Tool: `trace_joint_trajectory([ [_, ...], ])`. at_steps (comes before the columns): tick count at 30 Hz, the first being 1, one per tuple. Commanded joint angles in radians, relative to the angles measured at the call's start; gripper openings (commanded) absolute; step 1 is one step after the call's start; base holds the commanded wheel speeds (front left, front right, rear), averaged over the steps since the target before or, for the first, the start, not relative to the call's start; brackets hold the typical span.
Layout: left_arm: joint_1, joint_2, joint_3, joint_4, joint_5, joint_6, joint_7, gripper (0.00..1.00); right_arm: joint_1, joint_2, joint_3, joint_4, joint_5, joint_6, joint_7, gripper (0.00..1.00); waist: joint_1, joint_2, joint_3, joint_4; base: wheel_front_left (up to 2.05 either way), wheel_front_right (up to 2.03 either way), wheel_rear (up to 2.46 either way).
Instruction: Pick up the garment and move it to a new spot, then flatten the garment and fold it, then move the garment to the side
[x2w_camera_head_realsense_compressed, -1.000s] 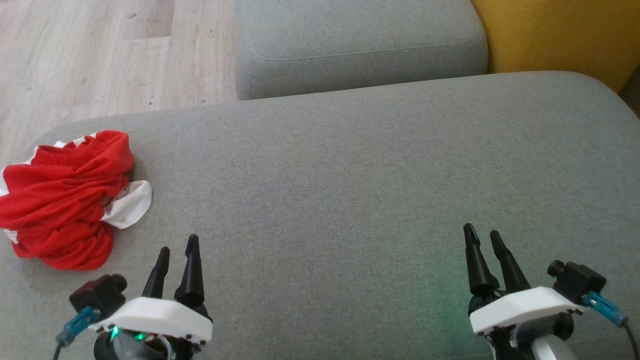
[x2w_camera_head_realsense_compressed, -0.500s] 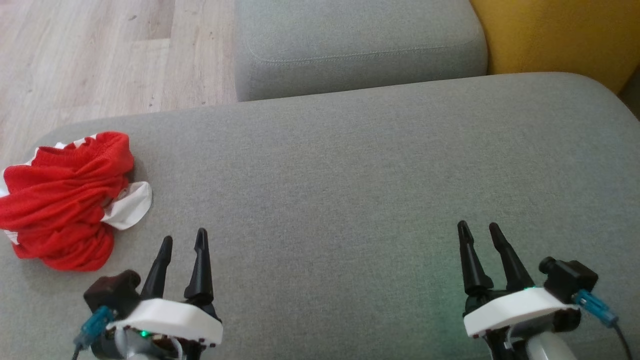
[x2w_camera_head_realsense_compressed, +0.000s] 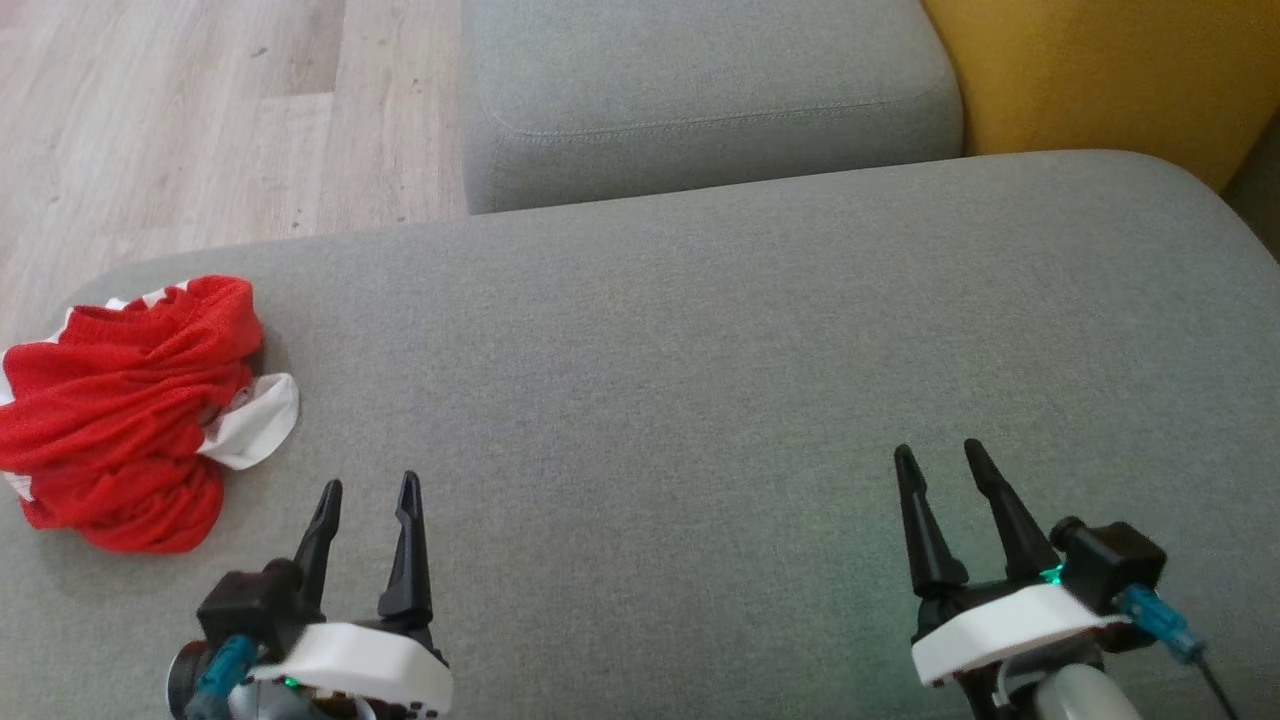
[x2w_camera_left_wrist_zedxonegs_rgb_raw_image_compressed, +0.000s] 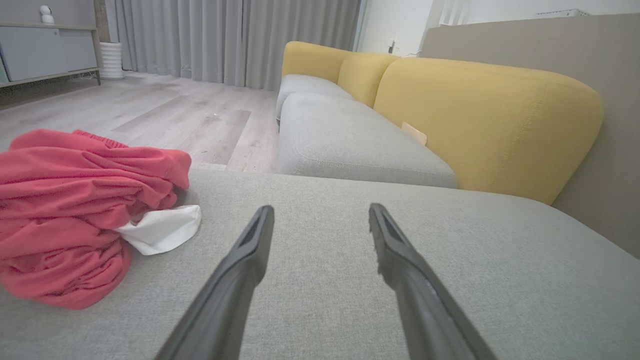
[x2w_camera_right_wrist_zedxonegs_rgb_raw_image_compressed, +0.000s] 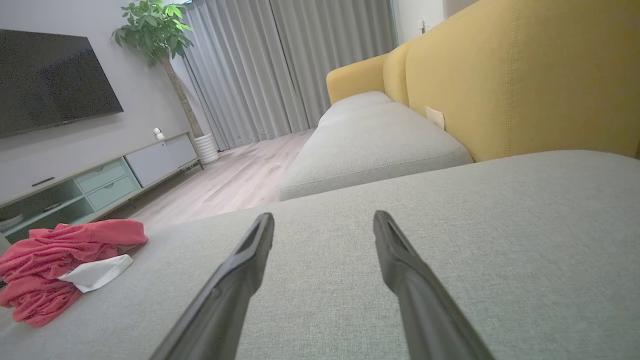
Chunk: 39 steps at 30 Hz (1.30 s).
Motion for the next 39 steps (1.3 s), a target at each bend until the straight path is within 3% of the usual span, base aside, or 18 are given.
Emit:
trace_joint_trajectory([
  [1,-0.034,0.0,0.027,-0.038,0.038,0.006,-0.017,1.0,-0.051,-0.002,0.03,-0.025,-0.037,-0.001,-0.018,1.0,0.0,0.0,-0.002,-0.002,0.0,0.0,0.0],
  [19,0.004,-0.014,0.037,-0.032,0.243,-0.005,-0.067,1.0,-0.035,-0.002,0.032,0.025,-0.232,-0.001,-0.068,1.0,0.0,0.0,-0.034,-0.003,0.0,0.0,0.0],
  [39,0.006,-0.035,0.072,-0.005,0.247,-0.037,-0.067,1.0,-0.03,-0.002,0.022,0.051,-0.241,-0.001,-0.068,1.0,0.0,0.0,-0.029,0.015,0.0,0.0,0.0],
])
